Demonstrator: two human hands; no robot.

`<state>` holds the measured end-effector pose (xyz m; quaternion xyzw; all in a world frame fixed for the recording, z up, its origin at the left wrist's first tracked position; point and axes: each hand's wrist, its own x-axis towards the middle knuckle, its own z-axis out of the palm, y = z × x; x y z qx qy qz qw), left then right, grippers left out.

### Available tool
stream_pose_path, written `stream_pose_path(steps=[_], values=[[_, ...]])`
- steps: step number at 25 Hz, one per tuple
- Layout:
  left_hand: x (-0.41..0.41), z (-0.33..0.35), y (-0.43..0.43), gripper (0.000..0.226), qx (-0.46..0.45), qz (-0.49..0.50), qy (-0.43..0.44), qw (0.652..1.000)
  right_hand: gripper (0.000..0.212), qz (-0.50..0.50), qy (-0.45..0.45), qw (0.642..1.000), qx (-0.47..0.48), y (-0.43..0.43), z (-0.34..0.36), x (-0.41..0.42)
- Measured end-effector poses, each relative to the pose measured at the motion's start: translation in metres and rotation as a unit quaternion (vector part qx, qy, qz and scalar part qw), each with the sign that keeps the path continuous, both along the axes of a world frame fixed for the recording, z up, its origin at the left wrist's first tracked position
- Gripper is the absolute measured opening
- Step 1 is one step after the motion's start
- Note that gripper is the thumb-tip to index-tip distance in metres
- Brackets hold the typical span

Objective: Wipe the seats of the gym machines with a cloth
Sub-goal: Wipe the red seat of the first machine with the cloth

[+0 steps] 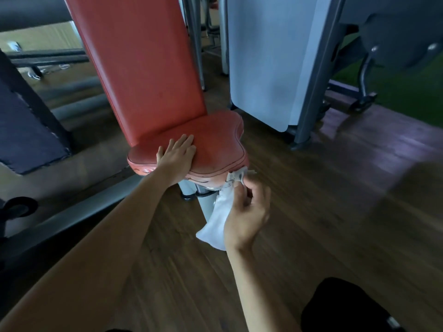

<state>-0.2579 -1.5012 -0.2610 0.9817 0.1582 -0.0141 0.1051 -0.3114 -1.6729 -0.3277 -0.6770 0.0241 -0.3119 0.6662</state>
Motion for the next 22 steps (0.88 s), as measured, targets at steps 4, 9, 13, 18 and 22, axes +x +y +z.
stream_pose_path(steps=[4, 9, 13, 18, 22], values=[[0.003, -0.001, 0.006, 0.050, 0.002, -0.011, -0.010, 1.000, 0.009, 0.051, -0.041, 0.997, -0.029, 0.000, 0.004, -0.005], [0.006, -0.005, 0.011, 0.051, -0.027, -0.002, -0.029, 0.999, 0.008, 0.014, -0.040, 0.999, -0.025, -0.011, 0.011, 0.021], [0.005, -0.002, 0.009, 0.050, -0.042, 0.001, -0.031, 0.999, 0.009, 0.059, -0.046, 0.996, -0.038, 0.017, 0.003, -0.016], [0.003, -0.003, 0.011, 0.051, -0.007, -0.025, -0.013, 1.000, 0.009, 0.011, -0.050, 0.998, -0.035, 0.005, 0.008, 0.006], [0.004, -0.004, 0.010, 0.051, -0.039, -0.013, -0.034, 0.999, 0.007, -0.060, -0.030, 0.998, -0.008, 0.000, 0.013, 0.029]])
